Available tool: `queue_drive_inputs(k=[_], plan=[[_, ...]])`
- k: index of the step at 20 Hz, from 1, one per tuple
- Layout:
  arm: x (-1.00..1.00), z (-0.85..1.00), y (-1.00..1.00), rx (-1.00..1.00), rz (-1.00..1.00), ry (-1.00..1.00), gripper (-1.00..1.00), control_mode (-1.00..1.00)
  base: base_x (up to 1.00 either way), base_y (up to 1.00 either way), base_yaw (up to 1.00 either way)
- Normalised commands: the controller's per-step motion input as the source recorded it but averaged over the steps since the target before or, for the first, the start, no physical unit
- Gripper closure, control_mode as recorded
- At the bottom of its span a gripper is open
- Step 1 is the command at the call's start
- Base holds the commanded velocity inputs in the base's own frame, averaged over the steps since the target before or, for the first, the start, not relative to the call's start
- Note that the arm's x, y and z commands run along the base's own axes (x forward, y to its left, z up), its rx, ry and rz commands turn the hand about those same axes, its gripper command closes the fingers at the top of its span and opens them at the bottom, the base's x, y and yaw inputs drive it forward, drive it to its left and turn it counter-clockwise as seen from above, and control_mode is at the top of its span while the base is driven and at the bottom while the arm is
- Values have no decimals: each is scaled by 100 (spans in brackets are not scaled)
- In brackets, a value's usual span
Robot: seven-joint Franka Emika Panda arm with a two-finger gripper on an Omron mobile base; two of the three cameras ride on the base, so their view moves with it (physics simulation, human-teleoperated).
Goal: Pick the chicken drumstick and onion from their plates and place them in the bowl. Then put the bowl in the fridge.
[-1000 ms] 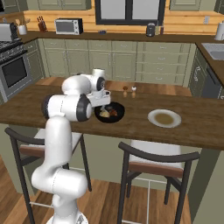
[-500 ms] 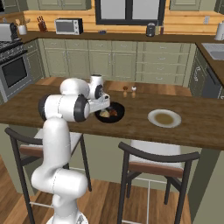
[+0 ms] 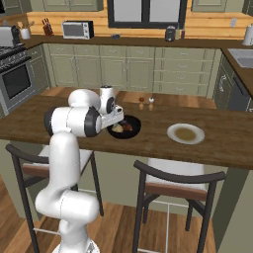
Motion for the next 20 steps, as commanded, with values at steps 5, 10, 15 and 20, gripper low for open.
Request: queue_drive_inputs(k=[5, 10, 15, 20], plan=[[11, -26, 0, -1, 0, 0, -100, -100, 0, 0, 0], [-19, -5, 11, 0, 0, -1, -100, -100, 0, 0, 0], [-6, 0, 3, 0, 0, -1, -100, -100, 0, 0, 0], [-6, -1, 9, 0, 0, -4, -100, -100, 0, 0, 0]])
